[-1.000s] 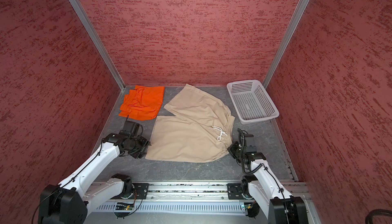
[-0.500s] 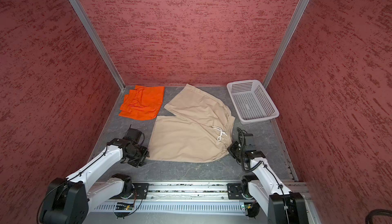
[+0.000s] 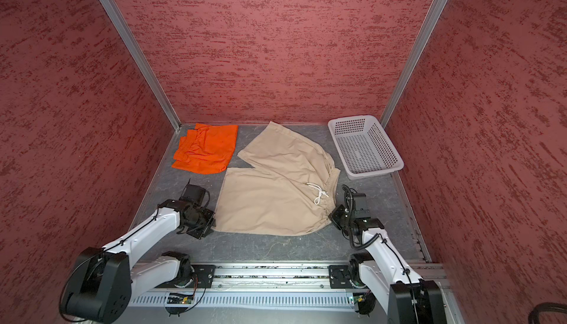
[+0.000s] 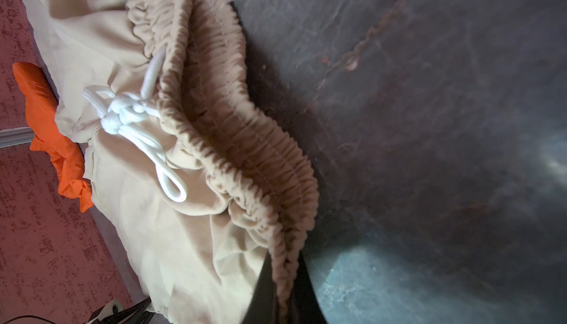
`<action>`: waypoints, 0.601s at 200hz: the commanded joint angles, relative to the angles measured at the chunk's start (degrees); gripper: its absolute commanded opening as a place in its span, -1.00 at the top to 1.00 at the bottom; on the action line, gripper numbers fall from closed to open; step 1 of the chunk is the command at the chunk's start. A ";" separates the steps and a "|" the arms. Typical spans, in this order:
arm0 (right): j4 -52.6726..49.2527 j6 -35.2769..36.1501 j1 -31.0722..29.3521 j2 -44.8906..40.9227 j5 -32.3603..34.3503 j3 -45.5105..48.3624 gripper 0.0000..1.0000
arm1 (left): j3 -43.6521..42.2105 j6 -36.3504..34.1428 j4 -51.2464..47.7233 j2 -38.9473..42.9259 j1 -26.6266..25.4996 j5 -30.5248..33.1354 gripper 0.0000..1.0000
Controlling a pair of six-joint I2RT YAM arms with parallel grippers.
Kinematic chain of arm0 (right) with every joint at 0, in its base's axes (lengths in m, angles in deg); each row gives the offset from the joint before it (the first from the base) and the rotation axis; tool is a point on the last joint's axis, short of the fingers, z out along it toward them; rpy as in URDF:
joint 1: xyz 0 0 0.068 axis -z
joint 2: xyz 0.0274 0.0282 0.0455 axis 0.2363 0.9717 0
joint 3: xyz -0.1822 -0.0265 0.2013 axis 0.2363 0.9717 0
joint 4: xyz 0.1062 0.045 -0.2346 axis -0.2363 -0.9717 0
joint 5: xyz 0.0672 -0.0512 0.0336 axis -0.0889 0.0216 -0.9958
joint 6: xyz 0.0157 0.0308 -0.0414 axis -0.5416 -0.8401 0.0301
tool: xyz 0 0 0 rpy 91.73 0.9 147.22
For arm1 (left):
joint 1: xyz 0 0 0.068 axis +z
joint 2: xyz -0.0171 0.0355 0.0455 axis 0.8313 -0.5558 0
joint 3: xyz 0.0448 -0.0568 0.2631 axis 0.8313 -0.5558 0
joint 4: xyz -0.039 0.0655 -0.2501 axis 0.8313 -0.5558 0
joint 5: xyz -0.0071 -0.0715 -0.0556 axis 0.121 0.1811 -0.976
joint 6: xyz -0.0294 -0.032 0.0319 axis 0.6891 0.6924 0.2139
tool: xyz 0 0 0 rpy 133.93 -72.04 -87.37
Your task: Fold and stack the shorts
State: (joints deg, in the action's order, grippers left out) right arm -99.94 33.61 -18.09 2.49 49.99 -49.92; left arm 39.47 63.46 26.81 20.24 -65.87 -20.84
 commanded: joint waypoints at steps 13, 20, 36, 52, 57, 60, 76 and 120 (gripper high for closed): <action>-2.12 0.44 -0.65 0.28 0.74 -2.91 1.00 | -0.63 -0.43 -0.29 -0.49 0.62 3.10 0.92; -2.37 0.67 -0.83 0.50 0.72 -3.29 1.00 | -0.55 -0.28 -1.09 0.29 0.73 3.24 0.96; -3.26 1.34 -1.35 1.47 0.84 -4.53 1.00 | -0.58 -0.36 -2.71 2.68 1.39 2.97 0.99; -2.94 1.38 -2.16 2.93 0.51 -5.53 1.00 | -0.62 0.47 -4.99 5.90 1.57 3.49 1.00; -2.85 1.35 -2.59 3.48 0.36 -5.83 1.00 | -0.63 0.89 -5.75 7.01 1.56 3.64 1.00; -2.80 1.32 -2.83 3.79 0.38 -6.09 1.00 | -0.72 1.06 -6.23 7.72 1.56 3.75 1.00; -3.42 0.89 -5.01 5.40 0.64 -7.46 1.00 | -0.97 2.37 -9.37 12.12 1.50 4.69 1.00; -13.58 -3.86 -11.47 0.22 2.91 -7.23 1.00 | -2.36 4.41 -18.55 24.38 1.28 6.49 1.00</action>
State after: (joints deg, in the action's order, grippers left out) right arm -104.82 33.22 -27.51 7.08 50.51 -56.48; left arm 38.47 65.91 16.23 39.69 -64.64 -16.45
